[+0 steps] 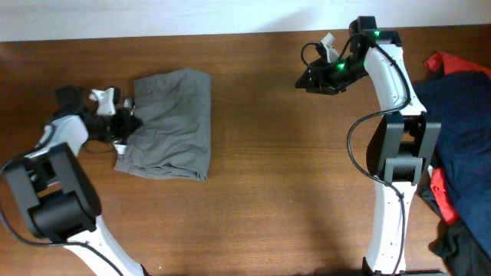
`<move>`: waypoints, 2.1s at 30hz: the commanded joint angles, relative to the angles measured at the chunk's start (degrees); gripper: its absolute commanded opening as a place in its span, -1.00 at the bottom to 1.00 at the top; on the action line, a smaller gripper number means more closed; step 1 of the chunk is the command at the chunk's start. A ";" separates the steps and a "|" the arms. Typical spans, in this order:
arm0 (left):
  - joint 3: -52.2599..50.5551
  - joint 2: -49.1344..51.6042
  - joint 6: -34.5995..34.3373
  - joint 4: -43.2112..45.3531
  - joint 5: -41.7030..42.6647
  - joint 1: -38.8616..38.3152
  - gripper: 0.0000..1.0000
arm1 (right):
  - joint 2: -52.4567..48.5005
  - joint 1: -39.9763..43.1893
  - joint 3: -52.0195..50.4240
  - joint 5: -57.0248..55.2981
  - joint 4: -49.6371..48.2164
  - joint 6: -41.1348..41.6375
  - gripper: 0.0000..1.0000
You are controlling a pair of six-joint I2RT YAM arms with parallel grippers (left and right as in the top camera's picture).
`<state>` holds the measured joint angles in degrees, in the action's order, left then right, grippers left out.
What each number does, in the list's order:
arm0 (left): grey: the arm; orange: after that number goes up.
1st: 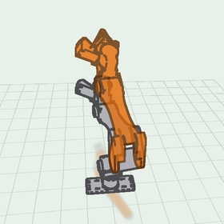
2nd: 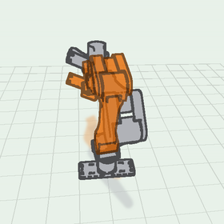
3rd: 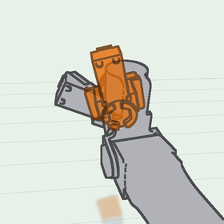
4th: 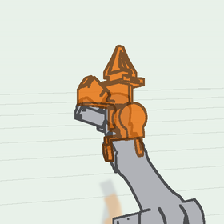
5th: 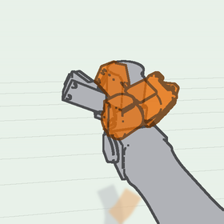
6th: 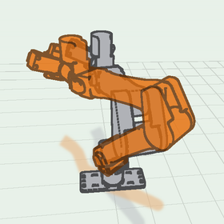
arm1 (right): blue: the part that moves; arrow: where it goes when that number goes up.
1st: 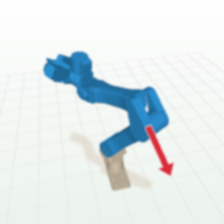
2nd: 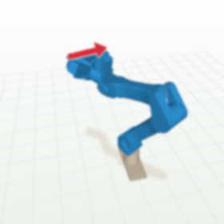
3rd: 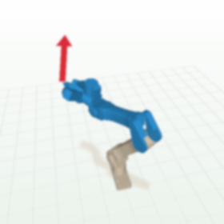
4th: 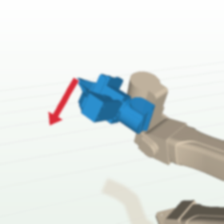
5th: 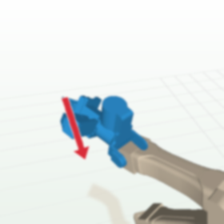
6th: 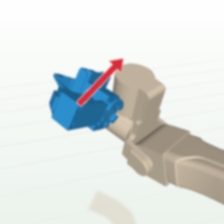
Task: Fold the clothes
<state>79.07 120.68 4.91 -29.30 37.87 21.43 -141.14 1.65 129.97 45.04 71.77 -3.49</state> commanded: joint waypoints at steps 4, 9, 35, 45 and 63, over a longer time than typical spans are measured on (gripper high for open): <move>8.70 0.44 -0.17 -7.15 5.33 2.47 -0.99 | 1.18 -0.26 0.79 0.17 0.07 -0.76 -0.01; 18.67 -0.20 -0.13 -17.11 11.56 -0.39 -0.99 | 1.18 -0.26 0.79 0.17 0.11 -0.76 -0.01; -1.95 -2.62 11.32 -29.44 14.80 -16.39 -0.99 | 1.18 -0.26 0.79 0.15 -0.42 -0.79 -0.01; -9.84 -3.06 11.45 -29.51 14.03 -16.46 -0.99 | 1.18 -0.26 0.79 0.15 -0.28 -0.79 -0.01; 11.52 -12.11 9.33 -13.53 4.39 -16.46 -0.98 | 1.18 -0.26 0.79 0.17 -0.13 -0.76 -0.01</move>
<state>90.63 108.12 19.66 -46.50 46.54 4.89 -141.14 1.65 129.97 45.04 71.57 -3.46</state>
